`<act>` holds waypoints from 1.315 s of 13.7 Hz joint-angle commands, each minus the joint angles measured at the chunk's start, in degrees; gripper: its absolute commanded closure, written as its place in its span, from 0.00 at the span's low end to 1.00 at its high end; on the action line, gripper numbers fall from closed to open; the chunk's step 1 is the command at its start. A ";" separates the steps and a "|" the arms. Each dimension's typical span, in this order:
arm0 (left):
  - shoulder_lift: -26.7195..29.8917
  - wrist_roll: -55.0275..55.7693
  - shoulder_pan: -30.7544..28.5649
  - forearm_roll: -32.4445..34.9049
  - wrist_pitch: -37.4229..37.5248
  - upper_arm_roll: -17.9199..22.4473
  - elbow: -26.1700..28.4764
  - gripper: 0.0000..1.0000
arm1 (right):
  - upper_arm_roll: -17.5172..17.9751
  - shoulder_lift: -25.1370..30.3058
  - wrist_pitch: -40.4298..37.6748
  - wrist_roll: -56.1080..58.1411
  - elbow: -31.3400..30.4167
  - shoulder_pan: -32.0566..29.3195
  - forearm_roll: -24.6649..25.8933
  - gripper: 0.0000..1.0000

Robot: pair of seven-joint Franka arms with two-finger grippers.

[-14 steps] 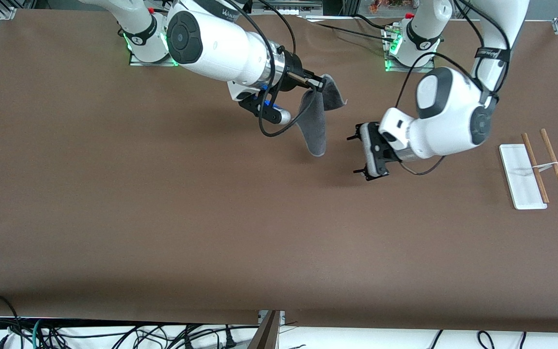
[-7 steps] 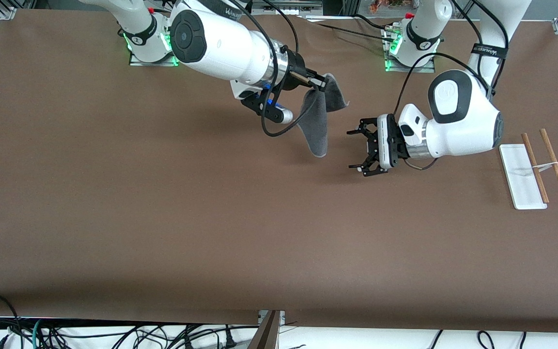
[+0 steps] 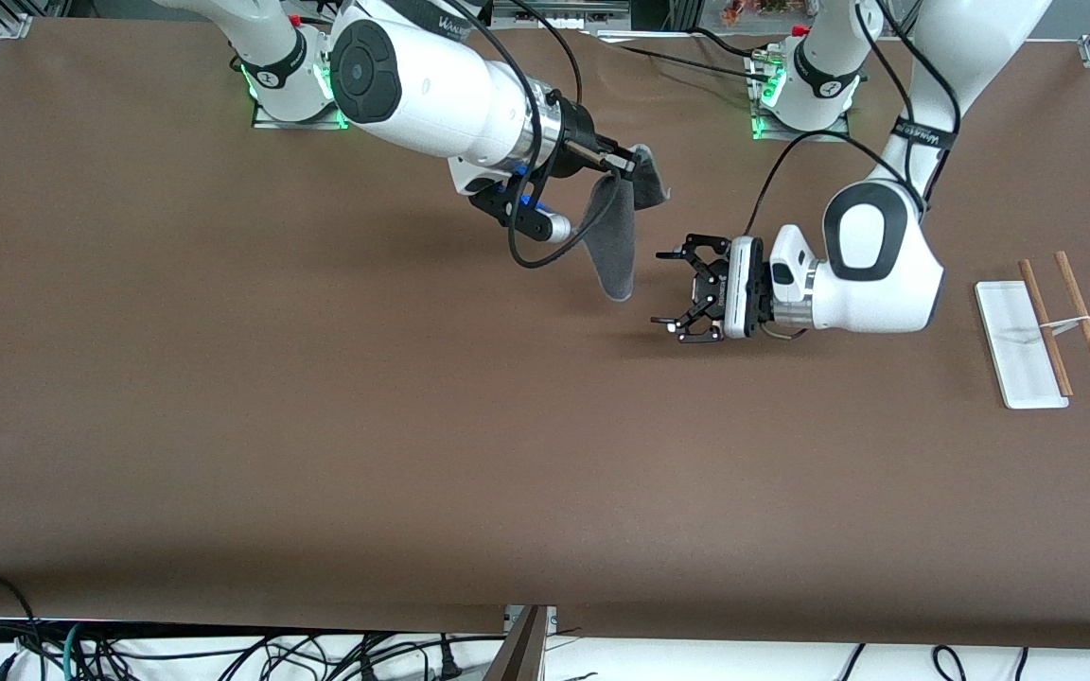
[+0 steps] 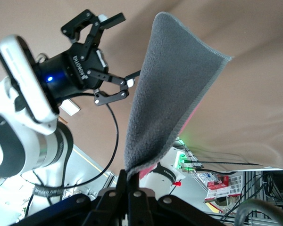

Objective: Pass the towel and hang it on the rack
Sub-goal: 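Grasp the hanging towel with the left gripper while the right gripper releases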

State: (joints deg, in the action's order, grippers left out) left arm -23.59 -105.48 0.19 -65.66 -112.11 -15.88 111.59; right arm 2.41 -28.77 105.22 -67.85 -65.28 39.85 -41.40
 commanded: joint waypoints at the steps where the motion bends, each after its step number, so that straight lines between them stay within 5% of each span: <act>1: -4.35 -7.34 -0.19 -6.04 2.51 -0.29 -1.82 0.00 | -0.56 -0.85 -0.37 -1.14 2.00 0.50 -0.44 1.00; 7: -5.15 -16.67 1.13 -14.93 4.71 -2.84 4.50 0.03 | -0.56 -0.76 -0.37 -1.23 2.00 0.50 -0.44 1.00; 8: -5.15 -18.51 1.13 -15.55 4.71 -3.10 5.12 0.25 | -0.56 -0.85 -0.37 -1.32 2.00 0.50 -0.44 1.00; 10: -5.15 -21.16 0.26 -15.55 5.67 -3.19 5.30 0.88 | -0.65 -0.76 -0.46 -1.32 2.00 0.50 -0.44 1.00; 11: -5.24 -21.17 0.08 -15.55 6.37 -3.19 5.30 1.00 | -0.65 -0.76 -0.46 -1.32 2.00 0.50 -0.44 1.00; 18: -5.41 -20.73 -2.20 -14.94 6.47 -2.84 5.65 1.00 | -1.00 -0.67 -0.81 -1.23 2.00 0.15 -0.44 1.00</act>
State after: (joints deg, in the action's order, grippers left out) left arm -29.26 -124.25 -0.65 -79.75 -106.73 -18.63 116.50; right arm 2.04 -28.77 105.22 -67.87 -65.22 39.85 -41.40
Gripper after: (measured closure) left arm 0.974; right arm 0.974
